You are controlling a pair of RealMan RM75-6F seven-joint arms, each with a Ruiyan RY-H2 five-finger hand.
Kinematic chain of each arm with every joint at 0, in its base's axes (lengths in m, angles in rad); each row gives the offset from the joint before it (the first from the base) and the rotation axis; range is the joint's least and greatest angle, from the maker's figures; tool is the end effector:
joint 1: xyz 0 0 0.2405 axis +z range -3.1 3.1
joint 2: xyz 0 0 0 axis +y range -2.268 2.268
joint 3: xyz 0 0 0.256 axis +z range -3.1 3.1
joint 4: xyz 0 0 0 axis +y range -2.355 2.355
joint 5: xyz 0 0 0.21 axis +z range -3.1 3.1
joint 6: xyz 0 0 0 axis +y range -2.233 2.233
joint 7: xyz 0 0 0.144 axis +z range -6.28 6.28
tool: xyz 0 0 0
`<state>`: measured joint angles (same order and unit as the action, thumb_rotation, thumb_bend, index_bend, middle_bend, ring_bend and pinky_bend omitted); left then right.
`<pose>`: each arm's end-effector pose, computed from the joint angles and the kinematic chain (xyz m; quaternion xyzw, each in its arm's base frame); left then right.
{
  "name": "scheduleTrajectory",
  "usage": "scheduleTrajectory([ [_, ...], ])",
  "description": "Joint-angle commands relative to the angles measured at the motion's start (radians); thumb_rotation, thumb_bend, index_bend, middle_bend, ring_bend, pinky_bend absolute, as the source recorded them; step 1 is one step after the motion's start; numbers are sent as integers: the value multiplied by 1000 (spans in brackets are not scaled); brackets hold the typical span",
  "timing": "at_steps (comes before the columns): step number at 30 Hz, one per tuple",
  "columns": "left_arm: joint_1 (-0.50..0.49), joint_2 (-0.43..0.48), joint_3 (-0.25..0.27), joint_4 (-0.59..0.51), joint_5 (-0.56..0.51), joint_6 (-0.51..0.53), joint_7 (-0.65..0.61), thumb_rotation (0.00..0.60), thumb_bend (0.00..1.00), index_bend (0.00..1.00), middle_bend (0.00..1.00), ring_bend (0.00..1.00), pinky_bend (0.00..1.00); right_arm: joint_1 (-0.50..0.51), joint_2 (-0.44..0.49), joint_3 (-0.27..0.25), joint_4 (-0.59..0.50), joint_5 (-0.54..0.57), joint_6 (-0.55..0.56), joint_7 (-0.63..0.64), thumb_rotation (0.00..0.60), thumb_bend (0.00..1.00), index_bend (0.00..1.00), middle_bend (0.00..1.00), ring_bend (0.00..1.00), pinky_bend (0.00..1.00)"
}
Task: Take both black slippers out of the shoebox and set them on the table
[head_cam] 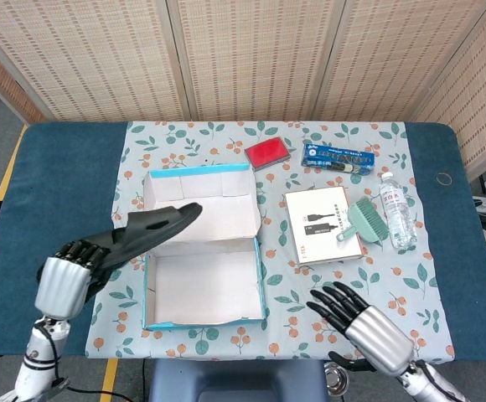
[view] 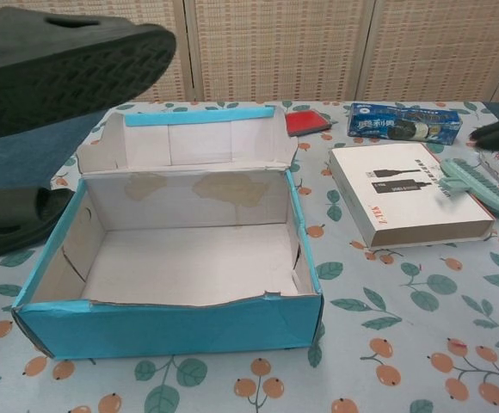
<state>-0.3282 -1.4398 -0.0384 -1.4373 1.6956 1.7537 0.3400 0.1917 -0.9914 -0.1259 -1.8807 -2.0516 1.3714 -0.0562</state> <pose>-0.2214 0.2312 0.0974 -0.6235 -0.1448 -0.5128 0.5721 -0.1997 -0.1387 0.1216 0.7789 -0.3075 0.4382 0.3266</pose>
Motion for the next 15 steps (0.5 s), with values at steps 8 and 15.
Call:
scheduleTrajectory([
  [8,193,-112,30,569,-87,102,-290,600,792,695,635,472,626,-148,135,-96,112,-99,355,202,472,244,0,0,0,0],
  [15,246,-220,32,875,-135,33,-398,600,796,691,624,472,620,-170,141,-115,121,-119,362,199,473,243,0,0,0,0],
])
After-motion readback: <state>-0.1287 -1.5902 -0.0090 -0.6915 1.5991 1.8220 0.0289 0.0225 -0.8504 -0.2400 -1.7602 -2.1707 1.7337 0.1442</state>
